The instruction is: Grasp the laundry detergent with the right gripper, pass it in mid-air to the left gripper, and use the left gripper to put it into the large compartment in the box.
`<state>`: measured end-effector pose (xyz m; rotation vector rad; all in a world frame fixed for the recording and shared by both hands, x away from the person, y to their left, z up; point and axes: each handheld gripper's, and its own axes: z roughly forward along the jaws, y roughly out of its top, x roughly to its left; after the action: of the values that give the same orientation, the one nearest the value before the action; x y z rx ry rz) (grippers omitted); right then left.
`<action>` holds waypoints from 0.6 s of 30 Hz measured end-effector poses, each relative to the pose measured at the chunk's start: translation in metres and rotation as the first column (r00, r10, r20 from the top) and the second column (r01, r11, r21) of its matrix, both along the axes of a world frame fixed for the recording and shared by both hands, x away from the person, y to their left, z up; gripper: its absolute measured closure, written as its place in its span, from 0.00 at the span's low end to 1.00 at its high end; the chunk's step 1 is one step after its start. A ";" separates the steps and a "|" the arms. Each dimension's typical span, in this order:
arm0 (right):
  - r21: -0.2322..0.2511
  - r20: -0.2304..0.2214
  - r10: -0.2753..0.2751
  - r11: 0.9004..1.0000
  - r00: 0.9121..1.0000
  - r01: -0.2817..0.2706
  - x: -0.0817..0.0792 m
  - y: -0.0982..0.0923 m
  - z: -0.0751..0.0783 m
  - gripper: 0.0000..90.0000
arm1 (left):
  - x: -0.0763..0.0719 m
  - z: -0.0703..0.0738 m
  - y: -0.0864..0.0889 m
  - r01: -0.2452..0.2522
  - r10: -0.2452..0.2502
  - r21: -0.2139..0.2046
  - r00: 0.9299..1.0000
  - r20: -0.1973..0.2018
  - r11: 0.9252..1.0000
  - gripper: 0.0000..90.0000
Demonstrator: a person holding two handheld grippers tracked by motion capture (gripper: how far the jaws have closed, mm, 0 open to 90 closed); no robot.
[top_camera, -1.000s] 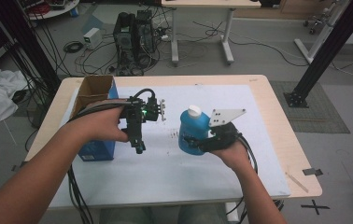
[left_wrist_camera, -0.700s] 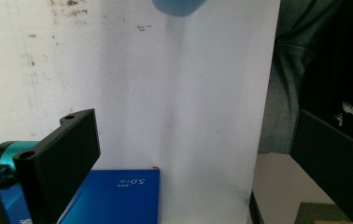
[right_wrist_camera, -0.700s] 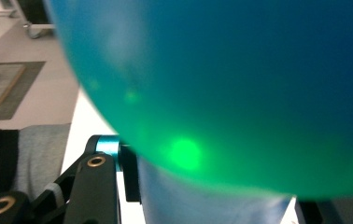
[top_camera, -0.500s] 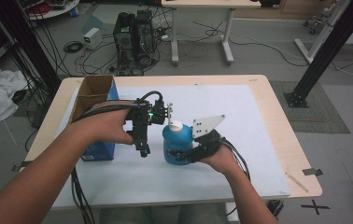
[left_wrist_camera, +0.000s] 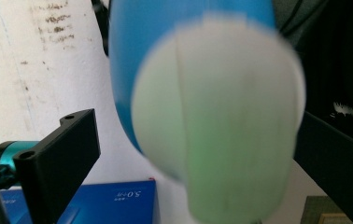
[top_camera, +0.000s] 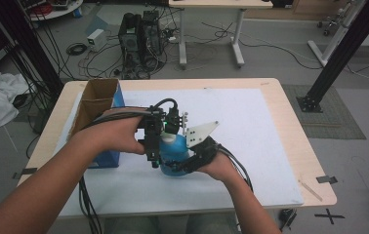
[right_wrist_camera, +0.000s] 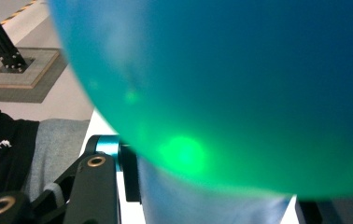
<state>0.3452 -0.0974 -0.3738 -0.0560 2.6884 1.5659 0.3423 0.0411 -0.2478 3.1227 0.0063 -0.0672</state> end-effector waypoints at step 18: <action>0.011 -0.031 0.033 0.999 0.999 -0.033 -0.009 0.026 0.005 0.50 | -0.010 -0.003 -0.002 0.013 -0.013 0.019 1.000 0.005 1.000 0.03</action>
<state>0.3365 -0.0714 -0.3692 -0.0771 2.7165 1.6031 0.3326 0.0388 -0.2512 3.1417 -0.0134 -0.0593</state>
